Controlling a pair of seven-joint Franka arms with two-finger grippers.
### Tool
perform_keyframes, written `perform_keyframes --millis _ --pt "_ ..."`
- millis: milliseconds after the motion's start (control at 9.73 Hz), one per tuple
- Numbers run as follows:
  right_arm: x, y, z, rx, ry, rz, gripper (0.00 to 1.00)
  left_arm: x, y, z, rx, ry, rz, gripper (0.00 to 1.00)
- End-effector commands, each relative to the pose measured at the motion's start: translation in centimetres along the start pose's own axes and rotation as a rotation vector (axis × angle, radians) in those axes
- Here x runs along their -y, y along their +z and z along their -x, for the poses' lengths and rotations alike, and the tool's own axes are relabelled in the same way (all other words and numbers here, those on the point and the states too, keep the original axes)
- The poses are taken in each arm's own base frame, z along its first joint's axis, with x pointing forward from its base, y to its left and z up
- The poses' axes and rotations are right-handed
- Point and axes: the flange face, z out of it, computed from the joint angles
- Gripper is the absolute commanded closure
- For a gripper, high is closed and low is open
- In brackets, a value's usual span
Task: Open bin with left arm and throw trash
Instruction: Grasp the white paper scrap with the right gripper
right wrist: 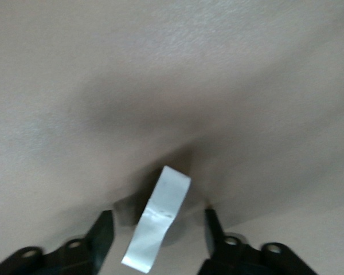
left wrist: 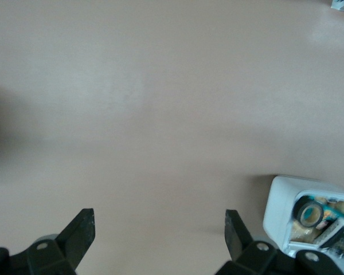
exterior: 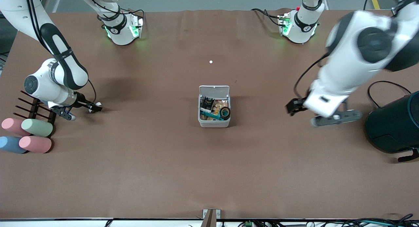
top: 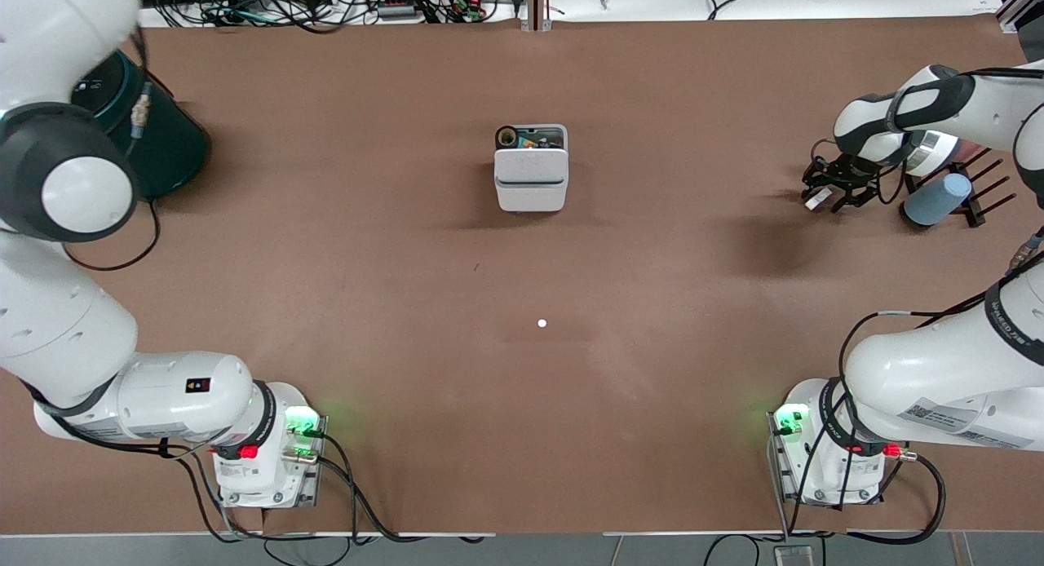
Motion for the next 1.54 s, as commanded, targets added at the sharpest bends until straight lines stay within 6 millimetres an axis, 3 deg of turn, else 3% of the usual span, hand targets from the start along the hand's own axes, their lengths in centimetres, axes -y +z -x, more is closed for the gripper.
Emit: perform_keyframes --millis 0,205,308,514,719,822,925,1130,1233,1438 --pt "1.1 -0.3 0.2 -0.005 0.007 0.001 1.00 6.6 -5.7 2.5 0.019 0.067 -0.014 0.00" --pt "2.8 -1.0 0.3 -0.020 -0.013 0.001 1.00 11.1 -7.3 2.8 0.006 0.113 -0.023 0.00" --pt "4.8 -1.9 0.5 -0.038 -0.004 -0.001 1.00 12.8 -8.1 3.3 -0.003 0.142 -0.028 0.00" --pt "9.8 -5.5 1.4 -0.023 -0.011 0.003 1.00 13.7 -8.0 3.0 -0.008 0.161 -0.036 0.00" --pt "13.7 -11.2 2.0 0.006 -0.023 0.008 1.00 13.6 -8.9 3.0 -0.040 0.146 -0.023 0.00" --pt "16.4 -13.8 2.6 0.022 -0.022 0.016 1.00 14.2 -10.3 4.2 -0.059 0.141 -0.023 0.00" --pt "19.5 -16.3 3.2 0.034 -0.015 0.024 1.00 14.8 -9.9 5.5 -0.024 0.139 -0.026 0.00" --pt "25.7 -20.6 5.5 0.018 0.029 0.022 1.00 15.6 -9.7 5.1 -0.016 0.123 -0.027 0.00" --pt "29.5 -22.3 7.6 -0.010 0.075 0.006 1.00 15.3 -8.7 4.6 0.001 0.124 -0.028 0.00" --pt "37.6 -24.5 12.2 -0.052 0.176 -0.051 1.00 15.3 -9.4 4.1 -0.010 0.121 -0.028 0.00"
